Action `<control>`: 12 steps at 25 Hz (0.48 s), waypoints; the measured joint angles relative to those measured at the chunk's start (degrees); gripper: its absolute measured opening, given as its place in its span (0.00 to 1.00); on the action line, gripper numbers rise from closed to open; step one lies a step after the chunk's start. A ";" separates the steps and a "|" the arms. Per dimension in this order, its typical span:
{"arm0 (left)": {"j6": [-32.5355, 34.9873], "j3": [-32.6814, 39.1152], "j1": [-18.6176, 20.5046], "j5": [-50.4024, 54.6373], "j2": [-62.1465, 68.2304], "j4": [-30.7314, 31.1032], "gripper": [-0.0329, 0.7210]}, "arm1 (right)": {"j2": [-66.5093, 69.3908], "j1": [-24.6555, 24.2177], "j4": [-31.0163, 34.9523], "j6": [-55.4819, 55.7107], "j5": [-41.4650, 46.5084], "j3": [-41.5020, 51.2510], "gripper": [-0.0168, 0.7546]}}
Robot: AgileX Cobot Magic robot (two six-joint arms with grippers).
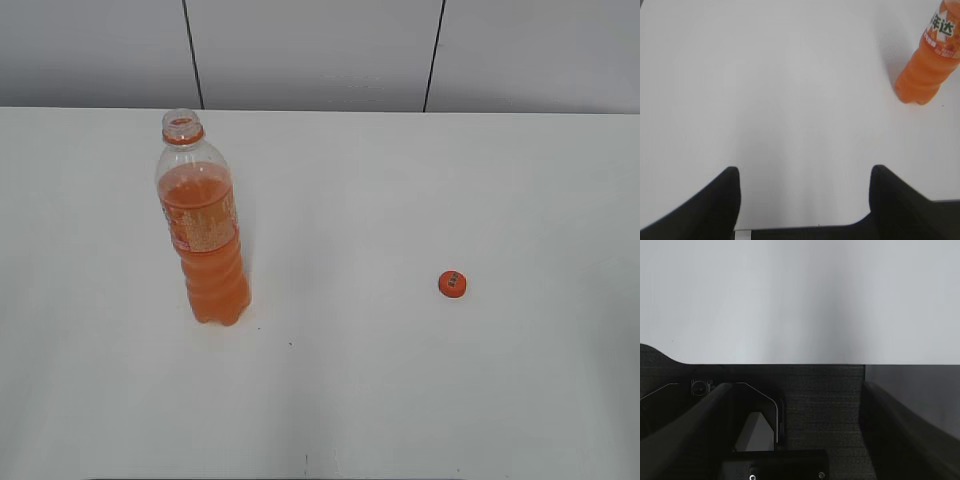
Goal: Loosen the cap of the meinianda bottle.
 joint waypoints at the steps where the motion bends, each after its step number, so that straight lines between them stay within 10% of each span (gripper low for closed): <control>1: 0.00 0.07 0.00 0.00 -1.46 0.00 0.69 | -0.54 0.00 0.00 0.00 0.00 0.65 0.78; 12: 0.00 0.14 0.00 0.05 -12.42 -0.11 0.69 | -14.47 0.00 0.00 0.00 -1.68 2.15 0.78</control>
